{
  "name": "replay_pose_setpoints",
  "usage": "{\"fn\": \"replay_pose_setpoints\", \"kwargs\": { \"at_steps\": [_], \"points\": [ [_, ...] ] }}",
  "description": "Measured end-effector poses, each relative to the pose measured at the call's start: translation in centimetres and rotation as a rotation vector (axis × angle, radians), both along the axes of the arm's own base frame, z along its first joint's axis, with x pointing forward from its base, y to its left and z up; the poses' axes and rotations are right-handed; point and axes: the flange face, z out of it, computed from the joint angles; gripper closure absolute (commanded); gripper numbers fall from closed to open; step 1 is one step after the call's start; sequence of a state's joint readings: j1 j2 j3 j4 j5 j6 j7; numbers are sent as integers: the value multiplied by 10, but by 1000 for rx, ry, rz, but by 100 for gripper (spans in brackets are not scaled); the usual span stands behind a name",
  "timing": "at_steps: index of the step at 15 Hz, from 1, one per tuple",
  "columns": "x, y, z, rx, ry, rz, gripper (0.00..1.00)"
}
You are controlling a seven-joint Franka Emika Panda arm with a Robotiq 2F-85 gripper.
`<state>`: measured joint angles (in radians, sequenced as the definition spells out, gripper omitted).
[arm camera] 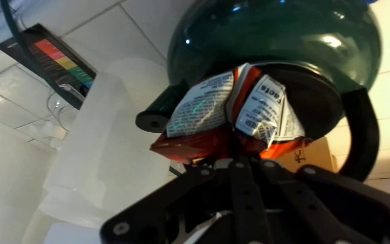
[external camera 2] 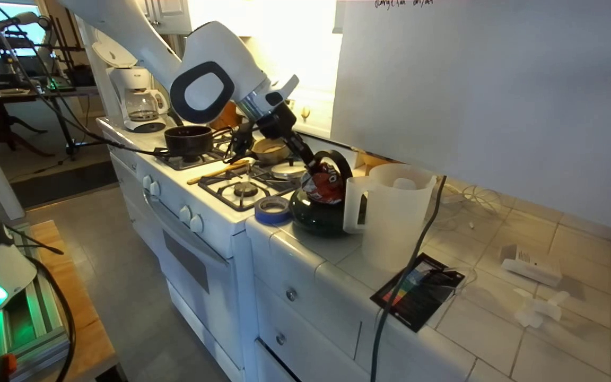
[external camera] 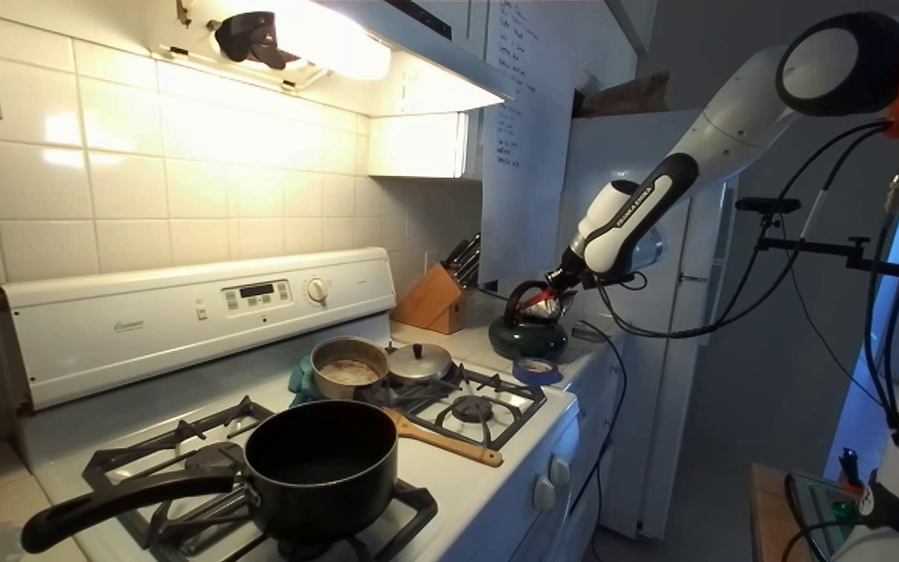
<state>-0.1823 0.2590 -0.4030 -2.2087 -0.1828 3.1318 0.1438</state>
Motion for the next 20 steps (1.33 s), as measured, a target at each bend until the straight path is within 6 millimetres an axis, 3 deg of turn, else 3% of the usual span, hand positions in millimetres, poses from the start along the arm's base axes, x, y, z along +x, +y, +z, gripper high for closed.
{"fn": "replay_pose_setpoints", "kwargs": {
  "at_steps": [4,10,11,14,20],
  "points": [
    [7,-7,-6,-30,9,-22,100],
    [45,37,-14,-59,-20,51,100],
    [49,42,-15,-63,-18,60,73],
    [50,44,-17,-74,-12,55,60],
    [42,38,-11,-49,75,-2,17]
  ]
}}
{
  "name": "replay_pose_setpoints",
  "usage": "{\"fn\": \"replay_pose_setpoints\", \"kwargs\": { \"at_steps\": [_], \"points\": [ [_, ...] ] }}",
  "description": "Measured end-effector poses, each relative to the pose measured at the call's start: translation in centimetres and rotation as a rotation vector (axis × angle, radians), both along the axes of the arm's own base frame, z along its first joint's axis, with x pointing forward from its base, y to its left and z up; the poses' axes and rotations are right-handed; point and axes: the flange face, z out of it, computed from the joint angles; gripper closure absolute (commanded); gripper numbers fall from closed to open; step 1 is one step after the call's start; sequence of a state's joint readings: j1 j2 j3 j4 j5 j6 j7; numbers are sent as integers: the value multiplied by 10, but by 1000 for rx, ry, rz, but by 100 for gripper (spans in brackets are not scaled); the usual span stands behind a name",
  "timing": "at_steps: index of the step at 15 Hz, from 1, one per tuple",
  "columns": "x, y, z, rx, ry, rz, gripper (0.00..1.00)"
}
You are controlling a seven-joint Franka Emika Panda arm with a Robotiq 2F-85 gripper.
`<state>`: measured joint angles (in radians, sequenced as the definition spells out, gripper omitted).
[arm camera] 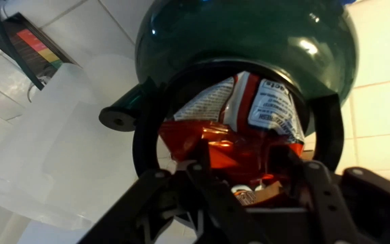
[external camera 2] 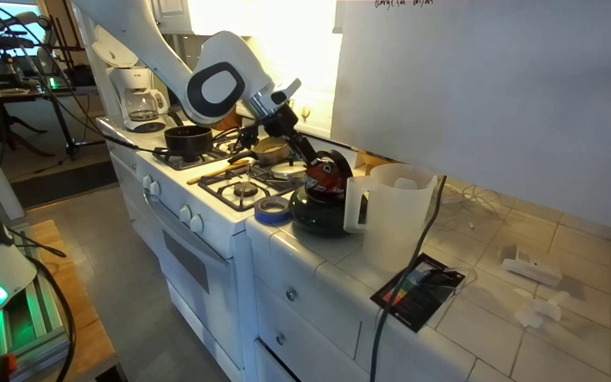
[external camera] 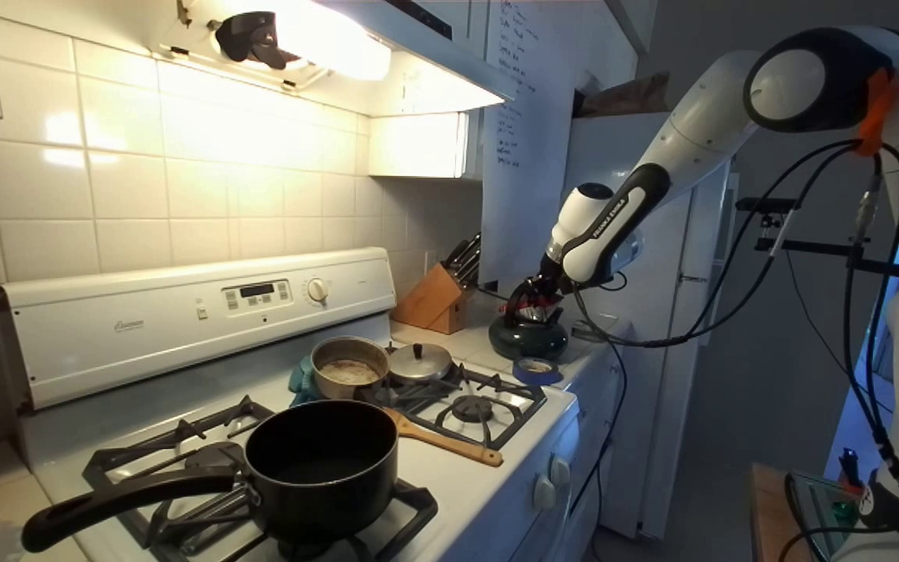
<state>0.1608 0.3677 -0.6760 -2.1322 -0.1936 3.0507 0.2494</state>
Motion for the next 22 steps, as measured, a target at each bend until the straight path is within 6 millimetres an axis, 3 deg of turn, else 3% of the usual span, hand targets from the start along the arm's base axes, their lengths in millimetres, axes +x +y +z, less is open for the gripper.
{"fn": "replay_pose_setpoints", "kwargs": {
  "at_steps": [3,6,8,14,16,19,22],
  "points": [
    [-2,27,22,64,37,11,0],
    [5,69,57,81,1,92,0],
    [8,92,68,90,13,130,0],
    [0,164,63,256,299,211,0],
    [1,180,61,315,320,224,0],
    [17,205,55,412,291,211,0],
    [47,233,39,460,268,195,0]
  ]
}}
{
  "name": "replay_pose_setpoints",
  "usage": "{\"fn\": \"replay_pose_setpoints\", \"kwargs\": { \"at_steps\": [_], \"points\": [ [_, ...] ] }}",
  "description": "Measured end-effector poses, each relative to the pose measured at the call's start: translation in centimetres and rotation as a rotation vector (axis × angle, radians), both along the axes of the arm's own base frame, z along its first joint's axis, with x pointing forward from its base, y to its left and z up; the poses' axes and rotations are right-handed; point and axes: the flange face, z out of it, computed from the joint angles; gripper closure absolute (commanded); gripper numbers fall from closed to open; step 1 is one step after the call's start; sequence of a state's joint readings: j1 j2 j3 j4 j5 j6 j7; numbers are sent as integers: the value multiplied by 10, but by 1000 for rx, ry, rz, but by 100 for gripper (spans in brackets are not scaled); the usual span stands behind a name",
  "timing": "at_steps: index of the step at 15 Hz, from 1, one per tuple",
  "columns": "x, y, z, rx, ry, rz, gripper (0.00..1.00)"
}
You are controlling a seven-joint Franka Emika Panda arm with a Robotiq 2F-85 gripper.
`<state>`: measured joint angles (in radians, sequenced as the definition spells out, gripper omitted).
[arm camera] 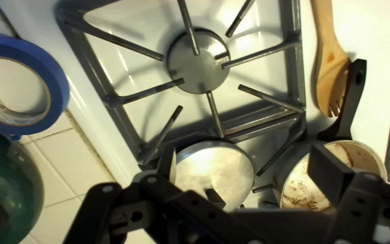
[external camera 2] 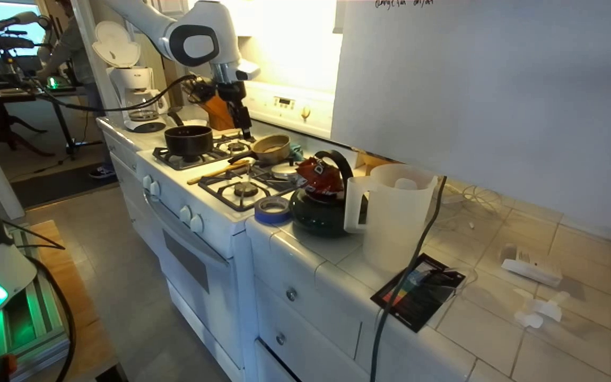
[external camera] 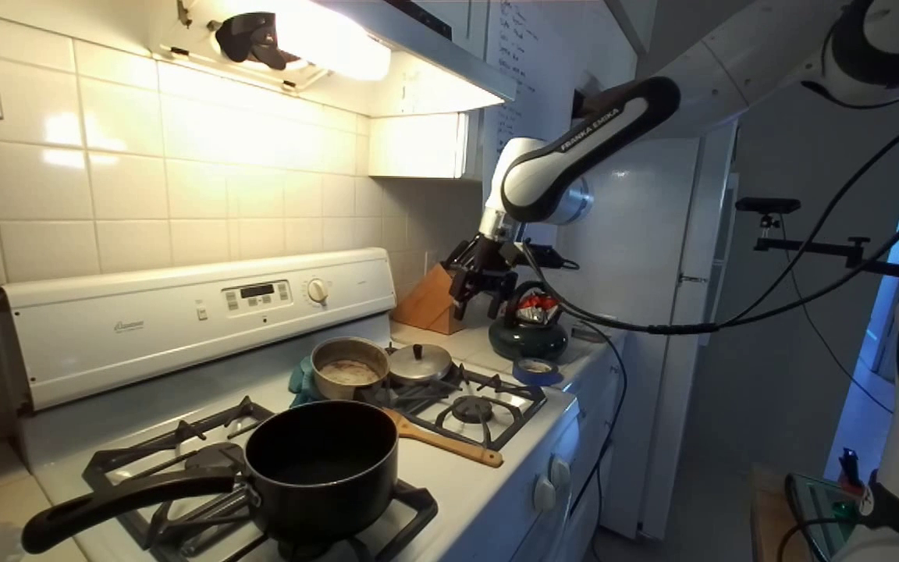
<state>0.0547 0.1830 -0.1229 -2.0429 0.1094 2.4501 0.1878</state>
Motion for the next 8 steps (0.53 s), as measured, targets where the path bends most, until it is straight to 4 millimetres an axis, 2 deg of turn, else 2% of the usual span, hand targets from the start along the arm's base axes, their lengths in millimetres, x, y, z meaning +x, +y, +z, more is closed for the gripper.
{"fn": "replay_pose_setpoints", "kwargs": {
  "at_steps": [2,5,8],
  "points": [
    [24,13,-11,12,-16,-59,0],
    [62,21,-29,19,-75,-181,0],
    [91,36,-49,11,-137,-282,0]
  ]
}}
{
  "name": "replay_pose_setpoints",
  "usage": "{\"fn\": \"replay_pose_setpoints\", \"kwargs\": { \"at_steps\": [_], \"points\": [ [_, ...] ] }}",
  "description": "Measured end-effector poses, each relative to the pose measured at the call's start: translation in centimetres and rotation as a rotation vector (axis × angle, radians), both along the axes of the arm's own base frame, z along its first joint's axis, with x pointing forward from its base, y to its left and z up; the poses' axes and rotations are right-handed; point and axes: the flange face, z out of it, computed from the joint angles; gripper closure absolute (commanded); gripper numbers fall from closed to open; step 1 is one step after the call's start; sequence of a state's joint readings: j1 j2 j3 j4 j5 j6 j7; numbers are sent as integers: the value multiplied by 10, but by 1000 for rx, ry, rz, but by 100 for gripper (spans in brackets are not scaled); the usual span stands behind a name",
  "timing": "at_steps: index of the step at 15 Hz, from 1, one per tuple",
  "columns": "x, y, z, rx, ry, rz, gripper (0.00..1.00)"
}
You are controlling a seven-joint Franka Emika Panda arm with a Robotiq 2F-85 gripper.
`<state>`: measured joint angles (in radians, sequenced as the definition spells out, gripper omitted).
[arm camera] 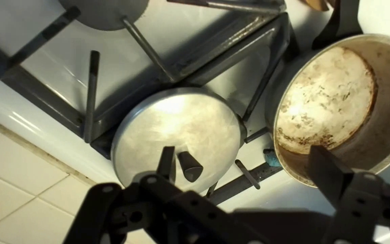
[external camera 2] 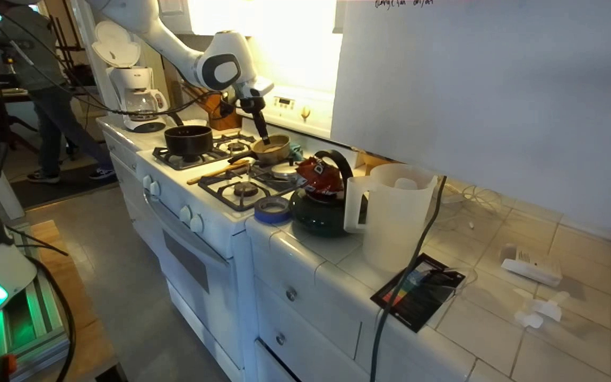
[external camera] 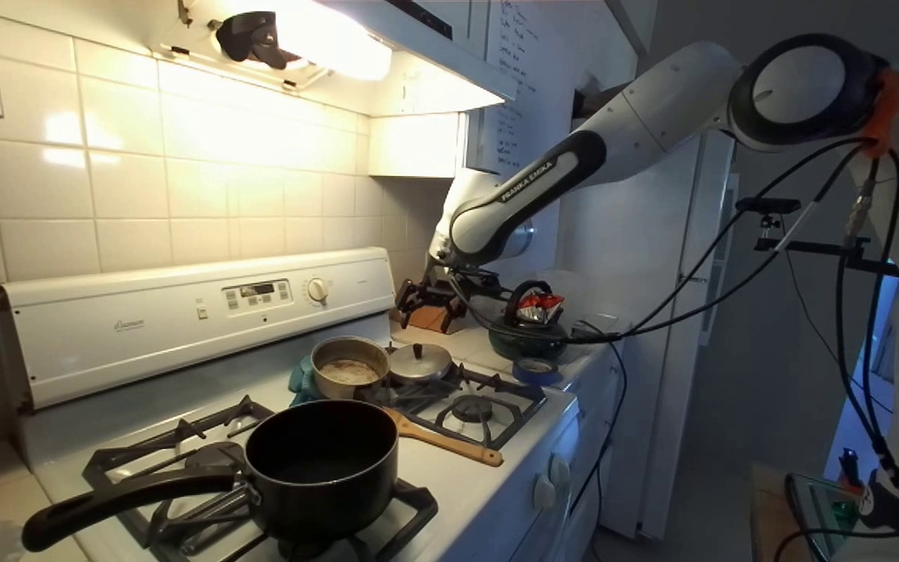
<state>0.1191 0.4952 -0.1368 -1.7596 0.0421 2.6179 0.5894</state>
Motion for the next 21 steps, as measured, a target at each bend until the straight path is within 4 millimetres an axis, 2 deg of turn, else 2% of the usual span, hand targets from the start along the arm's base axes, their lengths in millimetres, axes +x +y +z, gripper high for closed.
{"fn": "replay_pose_setpoints", "kwargs": {
  "at_steps": [3,5,15,18,21],
  "points": [
    [21,26,-19,-16,-16,-56,0],
    [27,35,-26,-19,-18,-65,0],
    [30,27,-25,-24,-21,-78,0],
    [28,21,-33,-18,-18,-86,0],
    [29,26,-44,-8,-36,-71,0]
  ]
}}
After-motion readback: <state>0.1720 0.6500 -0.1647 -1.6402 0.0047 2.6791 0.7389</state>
